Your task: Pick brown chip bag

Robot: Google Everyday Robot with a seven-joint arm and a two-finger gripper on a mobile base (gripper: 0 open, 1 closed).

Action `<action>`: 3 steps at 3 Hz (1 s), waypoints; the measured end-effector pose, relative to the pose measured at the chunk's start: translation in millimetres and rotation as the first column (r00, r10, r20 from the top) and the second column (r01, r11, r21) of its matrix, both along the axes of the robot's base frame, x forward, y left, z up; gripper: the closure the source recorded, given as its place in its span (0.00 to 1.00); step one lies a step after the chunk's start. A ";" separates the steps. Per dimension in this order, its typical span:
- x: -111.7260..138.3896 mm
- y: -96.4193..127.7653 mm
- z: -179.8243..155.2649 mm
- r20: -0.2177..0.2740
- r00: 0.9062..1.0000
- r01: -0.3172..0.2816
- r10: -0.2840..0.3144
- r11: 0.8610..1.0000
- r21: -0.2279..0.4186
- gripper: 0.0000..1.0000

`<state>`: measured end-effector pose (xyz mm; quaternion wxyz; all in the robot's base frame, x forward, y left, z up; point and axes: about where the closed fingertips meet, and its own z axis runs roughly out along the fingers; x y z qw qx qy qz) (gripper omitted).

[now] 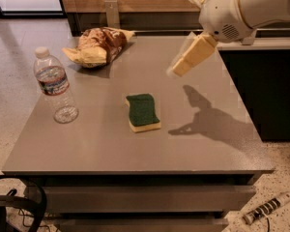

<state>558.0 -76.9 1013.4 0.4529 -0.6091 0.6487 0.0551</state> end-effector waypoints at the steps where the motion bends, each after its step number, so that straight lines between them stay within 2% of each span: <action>1: 21.1 15.4 21.4 0.104 0.994 0.016 -0.023 0.998 0.069 0.00; 2: 21.1 15.4 21.4 0.104 0.994 0.016 -0.023 0.998 0.069 0.00; 3: 28.6 20.7 18.2 0.103 0.994 0.022 -0.026 0.999 0.037 0.00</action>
Offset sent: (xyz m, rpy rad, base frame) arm 0.0192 0.0169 0.0194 0.0664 -0.0980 -0.0101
